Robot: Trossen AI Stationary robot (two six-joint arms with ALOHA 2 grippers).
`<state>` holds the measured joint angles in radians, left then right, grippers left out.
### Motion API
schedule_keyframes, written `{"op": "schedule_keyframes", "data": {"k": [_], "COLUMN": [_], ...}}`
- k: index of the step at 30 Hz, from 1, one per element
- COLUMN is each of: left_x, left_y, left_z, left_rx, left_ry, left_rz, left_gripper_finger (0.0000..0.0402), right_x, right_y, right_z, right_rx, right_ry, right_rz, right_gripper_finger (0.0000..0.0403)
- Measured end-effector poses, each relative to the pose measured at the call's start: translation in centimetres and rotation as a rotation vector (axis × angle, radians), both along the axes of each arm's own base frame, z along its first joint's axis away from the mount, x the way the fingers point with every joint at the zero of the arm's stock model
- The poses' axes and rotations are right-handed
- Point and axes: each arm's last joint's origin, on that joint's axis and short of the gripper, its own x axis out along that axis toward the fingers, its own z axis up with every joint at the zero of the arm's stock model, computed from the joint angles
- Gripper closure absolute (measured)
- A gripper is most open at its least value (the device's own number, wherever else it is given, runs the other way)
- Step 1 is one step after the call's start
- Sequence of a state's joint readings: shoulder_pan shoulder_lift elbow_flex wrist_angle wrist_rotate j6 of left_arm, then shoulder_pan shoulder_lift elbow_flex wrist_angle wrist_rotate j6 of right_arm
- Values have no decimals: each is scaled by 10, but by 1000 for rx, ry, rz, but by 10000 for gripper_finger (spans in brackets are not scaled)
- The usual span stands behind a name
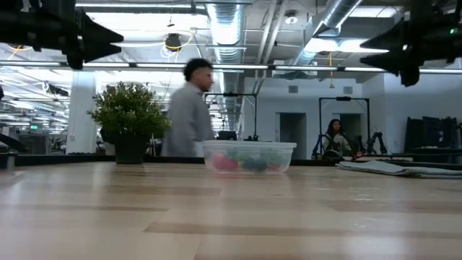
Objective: Pick and placing Produce into tupperware
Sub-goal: Return to Home Position
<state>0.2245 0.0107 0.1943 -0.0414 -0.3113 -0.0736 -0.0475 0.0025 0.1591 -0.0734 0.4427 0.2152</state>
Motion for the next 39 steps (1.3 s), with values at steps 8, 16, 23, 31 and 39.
{"op": "schedule_keyframes", "data": {"k": [8, 16, 23, 31, 39], "left_x": [6, 13, 15, 15, 15], "left_y": [2, 3, 4, 4, 4], "left_z": [-20, -46, -49, -50, -50], "left_rx": [-37, -79, -70, -50, -49], "left_ry": [29, 44, 24, 41, 44], "left_rz": [4, 1, 10, 29, 26], "left_gripper_finger": [199, 199, 199, 199, 199], "right_x": [7, 12, 12, 12, 12], "right_y": [-1, -1, -1, -1, -1], "right_z": [-19, -37, -37, -38, -38], "right_rx": [-2, -3, -3, -5, -5], "right_ry": [5, 6, 7, 14, 14], "right_rz": [-8, -6, -6, -7, -7], "right_gripper_finger": [173, 173, 173, 173, 173]}}
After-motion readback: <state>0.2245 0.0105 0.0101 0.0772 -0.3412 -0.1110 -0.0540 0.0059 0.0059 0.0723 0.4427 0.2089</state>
